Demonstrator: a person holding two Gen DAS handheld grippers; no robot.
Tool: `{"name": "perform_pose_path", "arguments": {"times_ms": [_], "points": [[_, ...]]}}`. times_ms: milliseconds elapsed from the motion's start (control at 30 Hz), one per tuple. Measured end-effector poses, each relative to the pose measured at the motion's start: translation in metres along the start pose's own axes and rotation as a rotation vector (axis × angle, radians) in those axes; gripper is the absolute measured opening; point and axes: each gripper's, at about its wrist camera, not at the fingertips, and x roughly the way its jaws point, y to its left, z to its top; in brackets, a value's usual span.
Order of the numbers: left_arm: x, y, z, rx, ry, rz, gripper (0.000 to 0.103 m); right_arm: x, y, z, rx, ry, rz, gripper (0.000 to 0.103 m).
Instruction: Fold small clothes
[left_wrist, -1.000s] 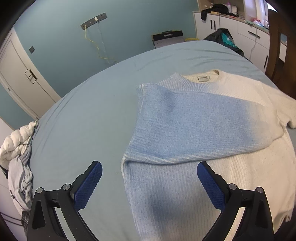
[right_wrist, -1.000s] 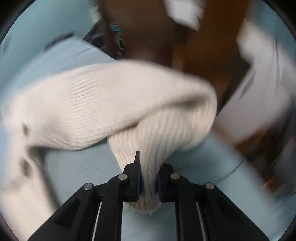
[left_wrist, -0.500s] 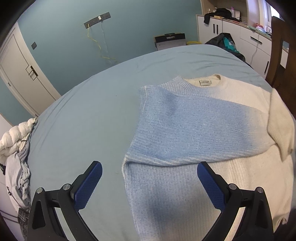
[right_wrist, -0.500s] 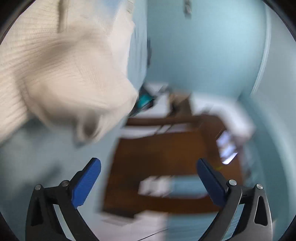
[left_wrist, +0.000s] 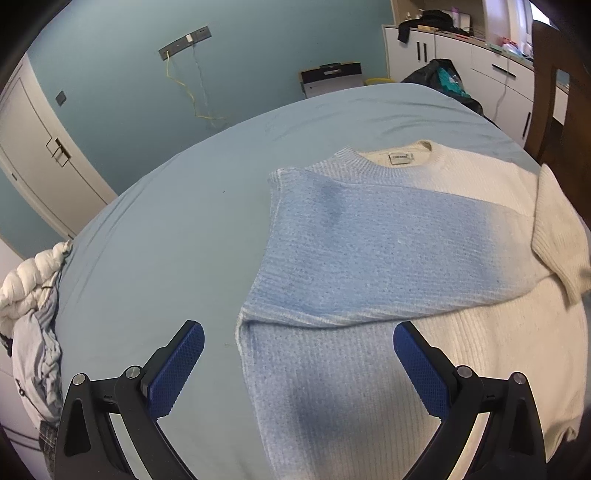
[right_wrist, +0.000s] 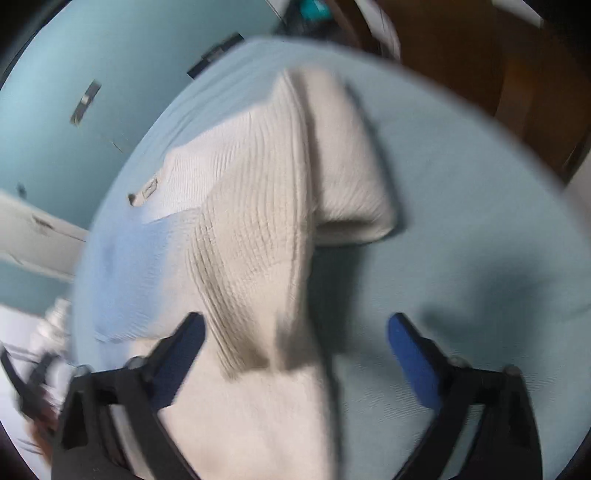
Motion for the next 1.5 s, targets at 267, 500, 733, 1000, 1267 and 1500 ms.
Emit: {"name": "perform_pose_path", "arguments": {"times_ms": [267, 500, 733, 1000, 1267, 1500], "points": [[-0.012, -0.019, -0.002, 0.077, -0.07, -0.029, 0.103, -0.017, 0.051, 0.006, -0.077, -0.064, -0.008, 0.003], [-0.065, -0.083, -0.015, 0.323, -0.262, -0.197, 0.103, -0.088, 0.125, 0.019, -0.197, -0.154, 0.148, 0.003], [-0.091, -0.124, -0.032, 0.439, -0.301, -0.411, 0.103, -0.026, 0.205, 0.059, -0.346, 0.034, 0.232, 0.033], [-0.038, -0.133, -0.027, 0.387, -0.126, -0.408, 0.103, -0.014, 0.148, 0.016, 0.027, -0.095, 0.242, 0.086], [0.059, -0.163, 0.033, 0.078, 0.245, -0.519, 0.103, 0.004, 0.023, -0.014, 0.361, -0.229, 0.101, 0.086], [0.121, -0.179, 0.064, -0.24, 0.505, -0.627, 0.093, 0.01, 0.017, -0.005, 0.405, -0.287, 0.116, 0.086]]}}
